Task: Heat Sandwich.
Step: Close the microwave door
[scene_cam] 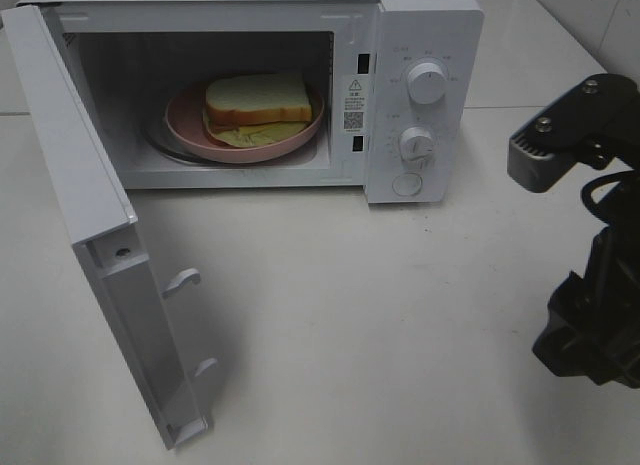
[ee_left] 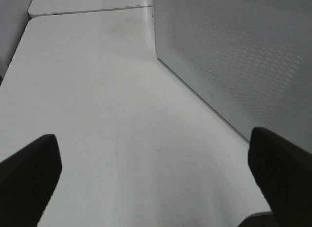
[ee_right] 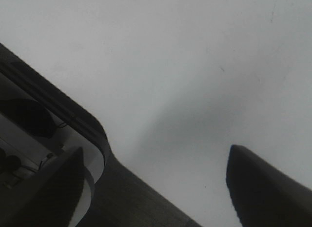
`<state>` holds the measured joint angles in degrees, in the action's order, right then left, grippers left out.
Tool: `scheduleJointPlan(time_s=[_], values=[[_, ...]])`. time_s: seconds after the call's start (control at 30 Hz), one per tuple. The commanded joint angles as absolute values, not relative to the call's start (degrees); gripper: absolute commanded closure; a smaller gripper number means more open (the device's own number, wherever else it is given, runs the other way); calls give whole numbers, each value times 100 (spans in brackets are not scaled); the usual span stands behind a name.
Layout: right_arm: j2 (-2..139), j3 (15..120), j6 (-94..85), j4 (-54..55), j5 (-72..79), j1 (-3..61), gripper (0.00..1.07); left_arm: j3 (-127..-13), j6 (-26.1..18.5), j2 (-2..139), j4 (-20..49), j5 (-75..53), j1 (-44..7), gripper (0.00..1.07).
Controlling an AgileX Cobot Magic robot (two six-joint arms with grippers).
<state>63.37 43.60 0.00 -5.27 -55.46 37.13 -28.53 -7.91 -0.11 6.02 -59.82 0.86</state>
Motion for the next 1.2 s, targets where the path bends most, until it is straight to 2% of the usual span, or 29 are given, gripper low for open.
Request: scheduleJointPlan(time_s=[0.03,0.47,0.77,0.93,1.2], values=[[6136,4343,183,-550,-5833,3696,31,-2848,-751,-11,619,-5907,103,5],[5621,4337,286,-539,-6600,3696,31,-2848,-751,-11,619,-5907,103,5],[4607,4332,355,-590,-6950,3696,31,-2848,-751,-11,619,-5907,103,5],[3747,4332,361,-596,-6979,3266,31,-2848,-751,-11,619,-5907,103,5],[2452,4320,298,-596,-6961,2235,31,-2848,-751,-11,619,-5907,103,5]])
